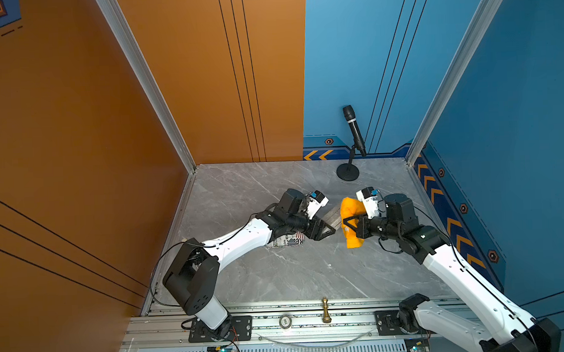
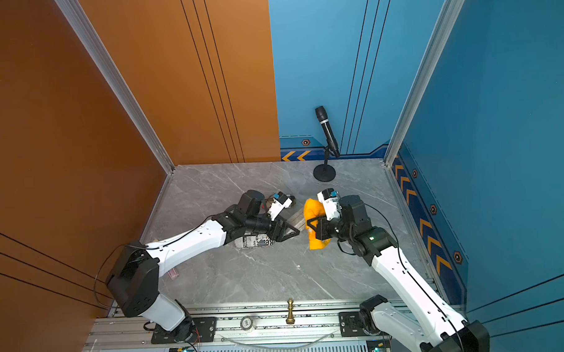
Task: Wipe the eyeglass case
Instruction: Wipe the dirt from the eyeglass case.
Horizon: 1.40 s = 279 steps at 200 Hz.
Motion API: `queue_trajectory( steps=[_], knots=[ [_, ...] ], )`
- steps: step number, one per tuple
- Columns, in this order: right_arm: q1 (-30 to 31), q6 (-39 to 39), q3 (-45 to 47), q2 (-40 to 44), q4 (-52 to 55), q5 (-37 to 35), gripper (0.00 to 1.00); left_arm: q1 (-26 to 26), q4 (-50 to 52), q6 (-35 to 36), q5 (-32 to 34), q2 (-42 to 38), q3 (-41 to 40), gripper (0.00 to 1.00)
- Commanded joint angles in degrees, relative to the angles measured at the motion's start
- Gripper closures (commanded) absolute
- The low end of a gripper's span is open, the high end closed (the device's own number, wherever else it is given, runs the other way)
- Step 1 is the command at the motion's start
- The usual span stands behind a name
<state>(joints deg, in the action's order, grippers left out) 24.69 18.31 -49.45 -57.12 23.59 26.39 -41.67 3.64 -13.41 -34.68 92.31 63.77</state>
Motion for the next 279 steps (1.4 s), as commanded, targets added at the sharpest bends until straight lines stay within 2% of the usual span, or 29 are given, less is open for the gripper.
queue_trajectory(
  steps=[1, 16, 45, 59, 113, 141, 167, 193, 211, 226, 244, 260, 279],
  knots=[
    [0.31, -2.13, -1.03, -1.89, -0.13, 1.26, 1.0, -1.89, -1.92, 2.55, -8.76, 0.28, 1.94, 0.72],
    [-4.44, -2.41, -0.87, -2.28, 0.29, 1.82, 1.0, -2.09, -0.32, 3.57, -8.79, -0.21, 1.86, 0.72],
    [-17.82, -2.36, -2.43, -3.2, 2.28, 5.31, 1.0, -2.1, 2.48, 5.3, -8.41, -2.92, 0.29, 0.72],
    [-21.35, -2.01, -3.49, -3.35, 2.99, 6.42, 1.0, -1.93, 3.59, 5.9, -8.15, -4.15, -0.25, 0.72],
    [-22.4, 3.08, -4.93, -1.42, 1.28, 7.62, 1.0, -2.01, 6.73, 7.13, -8.2, -4.37, 0.26, 0.73],
    [-22.4, 1.03, -10.31, -1.6, 7.37, 5.89, 1.0, -3.05, 9.59, 9.64, -3.28, -4.27, 0.57, 0.74],
    [-22.06, 1.22, -13.69, -1.75, 10.6, 4.67, 1.0, -7.34, 12.15, 15.58, 8.51, -4.6, 0.56, 0.73],
    [-20.68, 0.42, -18.34, -2.92, 15.09, 1.71, 1.0, -13.32, 16.84, 24.51, 26.38, -3.68, 2.69, 0.74],
    [-19.63, -0.9, -21.91, -4.09, 18.22, 0.92, 1.0, -17.38, 17.25, 30.65, 41.65, -2.42, 3.9, 0.75],
    [-18.72, -1.78, -24.04, -5.34, 20.41, 0.07, 1.0, -20.53, 14.16, 36.93, 54.07, -1.84, 3.17, 0.76],
    [-17.44, -1.61, -25.96, -7.25, 21.39, 0.41, 1.0, -24.23, 4.66, 45.75, 67.26, -1.63, -0.44, 0.76],
    [-14.56, -1.39, -27.56, -9.08, 21.36, -0.35, 1.0, -26.45, -3.5, 52.18, 73.59, -1.78, -3.69, 0.76],
    [-9.03, -1.0, -29.44, -11.57, 21.29, -2.99, 1.0, -27.58, -9.7, 56.02, 78.11, -1.87, -6.36, 0.75]
  ],
)
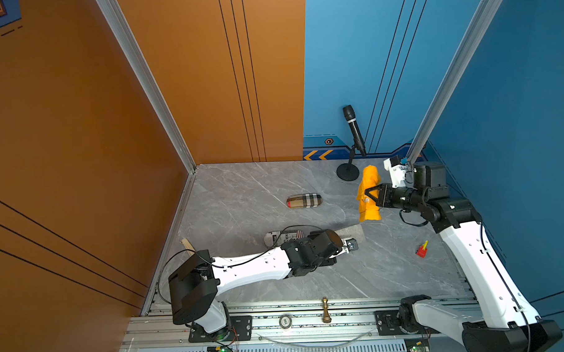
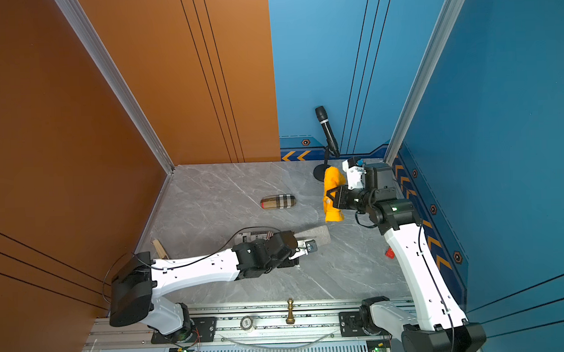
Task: Wipe the eyeglass case
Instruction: Wipe the dirt from the eyeglass case.
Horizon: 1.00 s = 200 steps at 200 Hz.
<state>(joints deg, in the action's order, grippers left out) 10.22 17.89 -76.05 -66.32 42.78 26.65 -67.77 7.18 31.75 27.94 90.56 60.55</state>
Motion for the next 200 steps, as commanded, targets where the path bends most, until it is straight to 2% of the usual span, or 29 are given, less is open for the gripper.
queue_trajectory(
  steps=[1, 27, 54, 73, 98, 112, 127, 171, 200],
  knots=[
    [5.74, -0.54, -2.9, -2.52, 2.07, -3.35, 1.0, -1.49, -13.55, 11.09, 15.61, -0.12, -3.29, 0.75],
    [12.8, 1.52, -1.91, -6.66, -0.98, -2.2, 1.0, -2.2, -19.64, 15.9, 17.35, -0.44, -5.13, 0.75],
    [14.45, 1.18, 2.86, -8.36, -1.94, -1.66, 1.0, -0.9, -21.48, 18.83, 17.61, -0.24, -5.51, 0.75],
    [10.28, 0.7, 8.64, -7.73, -2.54, -0.66, 1.0, -0.73, -24.42, 20.25, 17.81, -1.3, -6.5, 0.75],
    [-0.17, 0.55, 15.13, -6.14, -2.98, 4.91, 1.0, -0.42, -25.64, 20.46, 17.97, -2.3, -7.31, 0.75],
    [-1.21, -0.8, 15.39, -5.52, -1.94, 5.1, 1.0, -0.57, -26.16, 20.85, 17.64, -2.89, -7.75, 0.75],
    [1.41, -1.1, 13.7, -6.36, -1.43, 4.64, 1.0, -0.67, -26.76, 21.13, 16.78, -3.16, -7.99, 0.75],
    [14.32, 0.89, 5.61, -14.98, -2.47, 6.5, 1.0, -1.27, -30.93, 24.73, 17.43, -1.68, -7.67, 0.75],
    [15.73, -0.62, 4.27, -17.96, -1.26, 8.33, 1.0, -0.19, -31.18, 23.37, 18.11, -2.18, -8.54, 0.75]
  ],
)
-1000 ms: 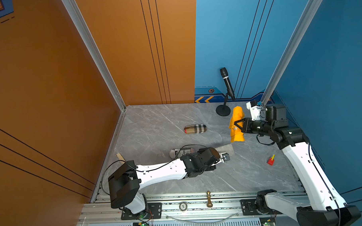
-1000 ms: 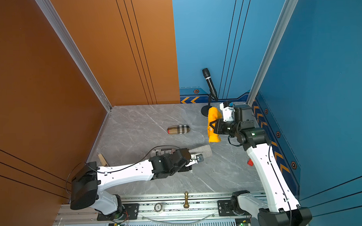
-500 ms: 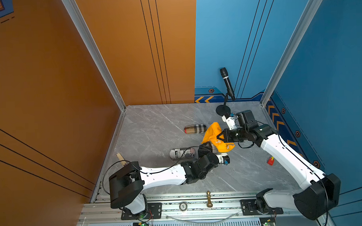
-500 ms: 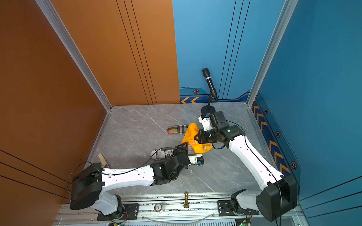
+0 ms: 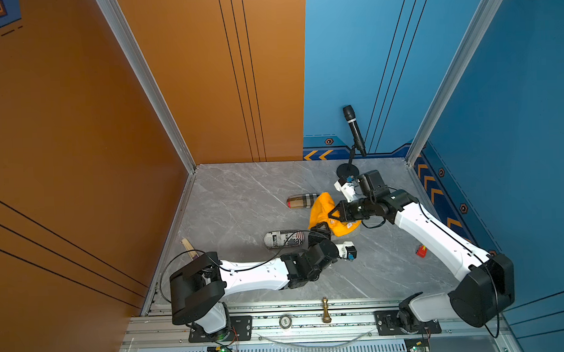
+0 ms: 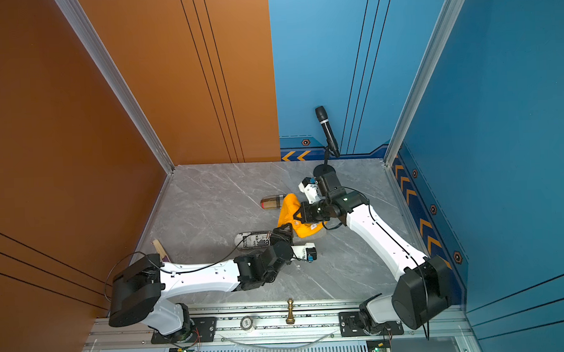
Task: Wipe the eyeglass case
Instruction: Wipe the dirt from the eyeglass case.
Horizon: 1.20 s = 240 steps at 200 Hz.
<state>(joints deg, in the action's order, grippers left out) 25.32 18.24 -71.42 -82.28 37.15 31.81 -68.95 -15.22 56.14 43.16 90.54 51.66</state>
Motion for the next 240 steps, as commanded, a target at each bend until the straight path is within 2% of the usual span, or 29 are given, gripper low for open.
queue_trajectory(
  steps=[1, 60, 78, 113, 124, 136, 155, 173, 196, 218, 240],
  knots=[
    [0.48, -1.08, -0.29, -2.01, 4.54, 3.13, 1.0, 1.04, -8.77, -1.07, 2.85, -2.23, 0.32, 0.74],
    [-11.22, -4.92, 5.61, 3.01, 10.8, 1.27, 1.0, 2.03, -8.6, -2.86, 2.95, -3.53, -1.46, 0.75],
    [-10.0, -4.54, 6.12, 2.78, 10.3, 1.63, 1.0, 1.9, -8.6, -3.36, 2.14, -3.16, -1.0, 0.75],
    [-1.6, -2.11, 4.24, -1.49, 6.4, 4.78, 1.0, 2.35, -8.6, -4.46, 2.01, -1.51, 0.61, 0.75],
    [-1.53, -2.3, 3.95, -1.61, 6.27, 4.53, 1.0, 2.61, -8.53, -5.39, 2.1, -1.65, 0.51, 0.75],
    [-4.09, -2.97, 4.86, -0.66, 6.4, 3.22, 1.0, 2.76, -7.83, -6.75, 2.16, -2.47, 0.14, 0.75],
    [-10.73, -3.38, 7.75, 2.02, 6.55, 3.59, 1.0, 3.18, -4.94, -9.22, 1.73, -4.62, -0.6, 0.75],
    [-14.55, -4.6, 9.64, 4.96, 7.81, -0.86, 1.0, 3.3, -1.05, -11.85, 0.77, -6.99, -1.07, 0.75],
    [-16.37, -4.89, 12.06, 7.05, 6.79, -3.42, 1.0, 3.31, 8.48, -16.64, -4.57, -9.98, -0.86, 0.75],
    [-16.93, -4.69, 12.34, 8.95, 5.26, -2.72, 1.0, 3.72, 15.23, -20.31, -6.88, -12.05, -0.83, 0.75],
    [-16.55, -4.0, 11.51, 10.77, 4.27, -0.24, 1.0, 5.22, 19.11, -25.07, -12.03, -13.8, -0.75, 0.75]
  ],
)
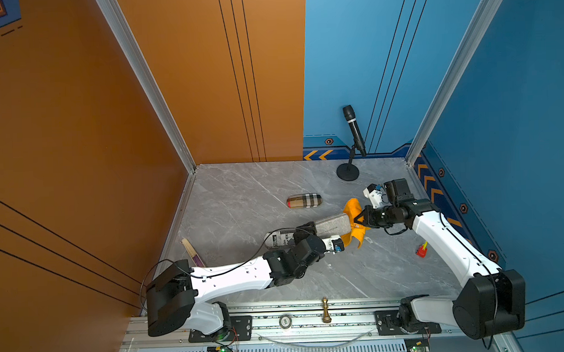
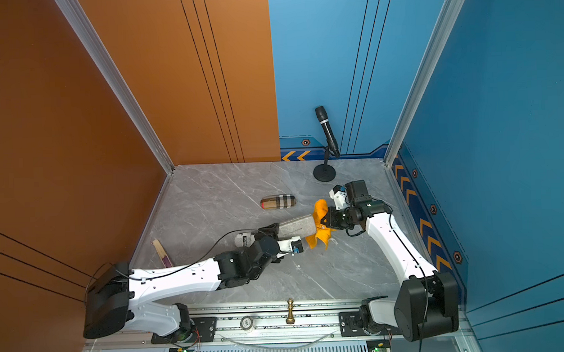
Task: Wipe the eyeglass case
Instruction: Wipe the dirt from the eyeglass case.
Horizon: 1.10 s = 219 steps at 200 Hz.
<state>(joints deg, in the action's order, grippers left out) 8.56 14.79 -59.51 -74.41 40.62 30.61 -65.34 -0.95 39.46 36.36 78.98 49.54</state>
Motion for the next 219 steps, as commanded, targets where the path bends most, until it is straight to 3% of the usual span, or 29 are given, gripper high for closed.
queue_trajectory(
  steps=[1, 37, 81, 119, 181, 219],
  knots=[
    [0.27, -0.55, -0.51, 2.98, 0.83, 1.13, 1.0, 1.66, 4.96, -8.59, -5.5, -2.29, 1.36, 0.75],
    [2.09, -0.45, -0.55, 5.44, 0.76, 6.04, 1.0, 2.41, 7.28, -11.59, -10.51, -0.51, 3.69, 0.74],
    [4.71, 9.22, 4.41, 5.84, -11.13, 12.78, 1.0, 2.41, 6.2, -12.34, -14.34, 1.35, 5.37, 0.74],
    [1.79, 15.07, 6.19, 4.37, -19.98, 16.51, 1.0, 3.29, 5.63, -15.11, -16.93, -1.02, 3.37, 0.74],
    [0.93, 19.36, 10.8, 7.58, -21.38, 22.89, 1.0, 9.1, 2.44, -19.51, -21.94, -4.91, 1.24, 0.74],
    [-1.36, 20.24, 9.75, 7.14, -24.08, 25.84, 1.0, 8.3, 3.67, -19.62, -24.29, -5.08, 1.48, 0.74]
  ],
)
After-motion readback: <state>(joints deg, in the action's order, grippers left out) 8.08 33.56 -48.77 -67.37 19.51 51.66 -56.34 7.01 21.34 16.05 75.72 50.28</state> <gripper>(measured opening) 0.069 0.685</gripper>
